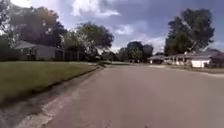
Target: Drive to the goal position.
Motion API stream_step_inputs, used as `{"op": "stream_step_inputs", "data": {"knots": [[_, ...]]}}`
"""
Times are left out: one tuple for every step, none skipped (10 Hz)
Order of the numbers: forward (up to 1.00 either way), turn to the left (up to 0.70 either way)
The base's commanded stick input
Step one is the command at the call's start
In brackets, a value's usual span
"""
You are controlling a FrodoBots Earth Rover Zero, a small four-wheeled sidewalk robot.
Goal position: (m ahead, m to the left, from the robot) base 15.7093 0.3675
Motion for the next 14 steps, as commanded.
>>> {"op": "stream_step_inputs", "data": {"knots": [[1.00, 0.00], [1.00, 0.00], [1.00, 0.00], [1.00, 0.00], [1.00, 0.00], [1.00, 0.00], [1.00, 0.00], [1.00, 0.00], [1.00, 0.00], [1.00, 0.00], [1.00, 0.00], [1.00, 0.00], [1.00, 0.00], [1.00, 0.00]]}}
